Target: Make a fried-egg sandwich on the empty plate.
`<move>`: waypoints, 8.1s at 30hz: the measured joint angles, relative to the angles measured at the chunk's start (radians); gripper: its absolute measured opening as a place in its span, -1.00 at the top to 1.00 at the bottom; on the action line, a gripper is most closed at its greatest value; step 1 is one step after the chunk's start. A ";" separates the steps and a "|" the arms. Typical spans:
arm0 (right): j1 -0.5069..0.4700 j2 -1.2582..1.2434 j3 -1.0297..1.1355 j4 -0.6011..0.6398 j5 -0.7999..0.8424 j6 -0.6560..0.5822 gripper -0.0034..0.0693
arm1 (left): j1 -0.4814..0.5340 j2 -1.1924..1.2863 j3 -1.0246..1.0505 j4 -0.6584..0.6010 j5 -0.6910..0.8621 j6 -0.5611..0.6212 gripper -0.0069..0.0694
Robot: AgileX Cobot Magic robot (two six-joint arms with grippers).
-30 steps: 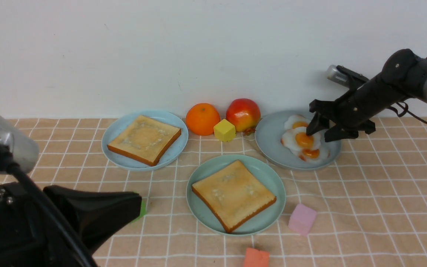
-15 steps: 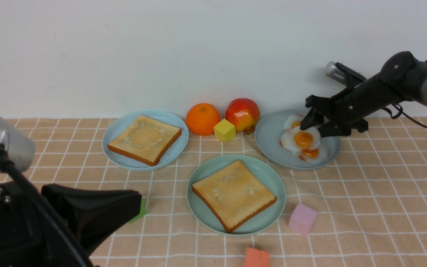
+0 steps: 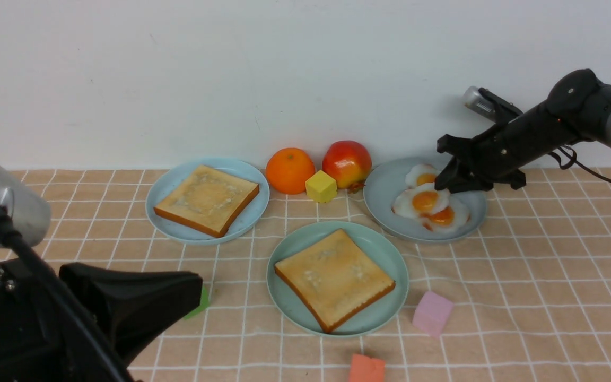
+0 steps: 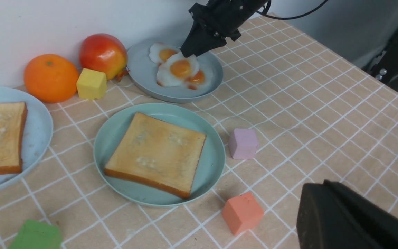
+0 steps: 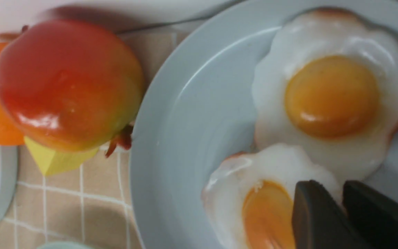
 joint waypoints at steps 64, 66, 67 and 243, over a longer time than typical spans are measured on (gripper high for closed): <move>0.182 -0.565 0.611 -0.017 -0.040 -0.160 0.00 | 0.000 0.232 -0.015 0.214 0.303 -0.209 0.82; 0.175 -0.669 0.611 -0.140 0.018 -0.095 0.26 | 0.002 0.306 -0.063 0.219 0.312 -0.223 0.82; 0.175 -0.711 0.613 -0.185 0.041 -0.061 0.38 | 0.008 0.350 -0.100 0.222 0.314 -0.225 0.82; 0.176 -2.143 1.542 -0.427 -0.424 0.344 0.89 | 0.020 -0.431 0.396 -0.269 -0.373 0.318 0.85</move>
